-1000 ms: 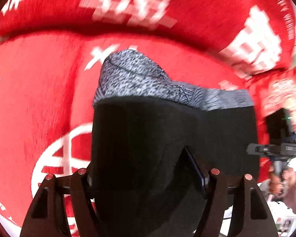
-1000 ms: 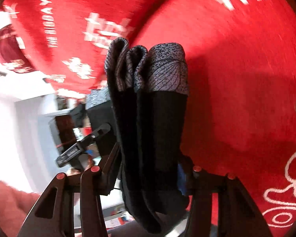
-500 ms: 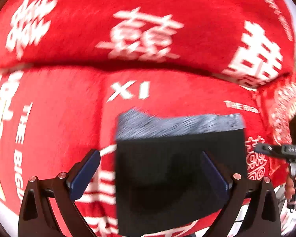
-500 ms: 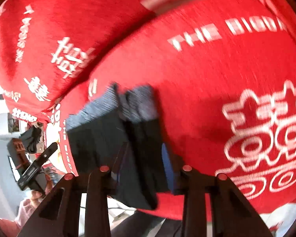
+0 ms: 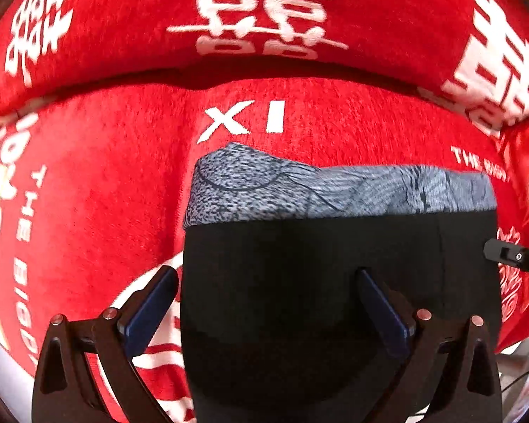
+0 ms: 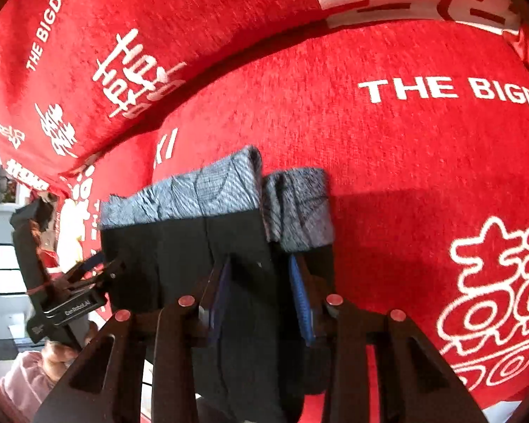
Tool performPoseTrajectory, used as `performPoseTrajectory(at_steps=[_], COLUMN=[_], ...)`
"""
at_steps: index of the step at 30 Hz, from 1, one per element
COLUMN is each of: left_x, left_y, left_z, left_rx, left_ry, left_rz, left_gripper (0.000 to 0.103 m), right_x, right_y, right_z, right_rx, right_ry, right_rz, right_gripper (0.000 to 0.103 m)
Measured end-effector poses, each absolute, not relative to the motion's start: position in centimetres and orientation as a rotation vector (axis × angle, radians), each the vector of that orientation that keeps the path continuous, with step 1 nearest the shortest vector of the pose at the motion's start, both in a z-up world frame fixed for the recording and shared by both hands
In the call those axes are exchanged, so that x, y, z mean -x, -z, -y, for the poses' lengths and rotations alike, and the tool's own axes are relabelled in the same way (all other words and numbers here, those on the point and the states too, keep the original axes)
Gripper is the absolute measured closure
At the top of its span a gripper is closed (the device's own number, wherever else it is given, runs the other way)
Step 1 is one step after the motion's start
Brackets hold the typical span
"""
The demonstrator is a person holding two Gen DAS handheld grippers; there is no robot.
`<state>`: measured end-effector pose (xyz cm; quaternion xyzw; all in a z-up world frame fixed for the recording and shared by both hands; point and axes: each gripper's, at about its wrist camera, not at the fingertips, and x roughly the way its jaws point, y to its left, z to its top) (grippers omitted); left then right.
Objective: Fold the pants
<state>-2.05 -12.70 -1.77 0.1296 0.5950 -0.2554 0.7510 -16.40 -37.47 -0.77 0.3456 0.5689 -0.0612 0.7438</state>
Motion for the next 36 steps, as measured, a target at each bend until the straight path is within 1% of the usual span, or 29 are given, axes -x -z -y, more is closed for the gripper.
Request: performPoseTrajectory(at_steps=[1, 3, 4, 5, 9, 11, 13, 17, 22, 26, 31, 36], left_x=[2.3, 2.8, 3.1, 3.3, 4.8, 5.8, 6.9, 9.0, 10.8, 12.3, 13.9, 14.8], left_y=[1.7, 0.9, 0.5, 0.1, -0.6, -1.2, -1.8, -2.7, -4.9, -6.8, -9.0, -11.1], left_z=[12.8, 12.8, 12.7, 12.6, 12.0, 11.6, 11.4, 10.6, 9.4, 8.2, 7.3, 6.5], left_rx=[-0.293, -0.305, -0.303, -0.308, -0.357, -0.378, -0.418, -0.447, -0.45, -0.464, -0.493, -0.504], left_ry=[0.567, 0.585, 0.592, 0.595, 0.593, 0.603, 0.595, 0.599, 0.598, 0.616, 0.619, 0.626], left_rz=[-1.299, -1.295, -1.295, -1.296, -1.314, -1.306, -1.279, -1.245, -1.21, -1.206, -1.189, -1.195], left_gripper=[0.001, 0.001, 0.001, 0.001, 0.001, 0.001, 0.001, 0.001, 0.001, 0.001, 0.001, 0.001], right_x=[16.6, 17.5, 17.9, 18.6, 21.2, 22.4, 23.5, 25.1, 26.3, 26.8, 27.2, 27.5], right_y=[0.7, 0.2, 0.0, -0.1, -1.1, -1.7, -2.3, -3.0, -4.6, -6.3, -7.8, -10.1], right_z=[37.3, 37.0, 36.8, 36.6, 36.1, 35.5, 34.8, 33.1, 30.5, 28.6, 25.9, 23.8], right_rx=[-0.753, -0.733, -0.71, -0.696, -0.699, -0.672, -0.651, -0.629, -0.516, -0.501, -0.462, -0.436], right_ry=[0.143, 0.178, 0.214, 0.249, 0.309, 0.336, 0.361, 0.409, 0.487, 0.509, 0.515, 0.534], right_rz=[-1.251, -1.265, -1.28, -1.296, -1.301, -1.306, -1.302, -1.302, -1.295, -1.272, -1.304, -1.297], right_gripper=[0.065, 0.059, 0.046, 0.039, 0.038, 0.03, 0.025, 0.025, 0.023, 0.021, 0.021, 0.021])
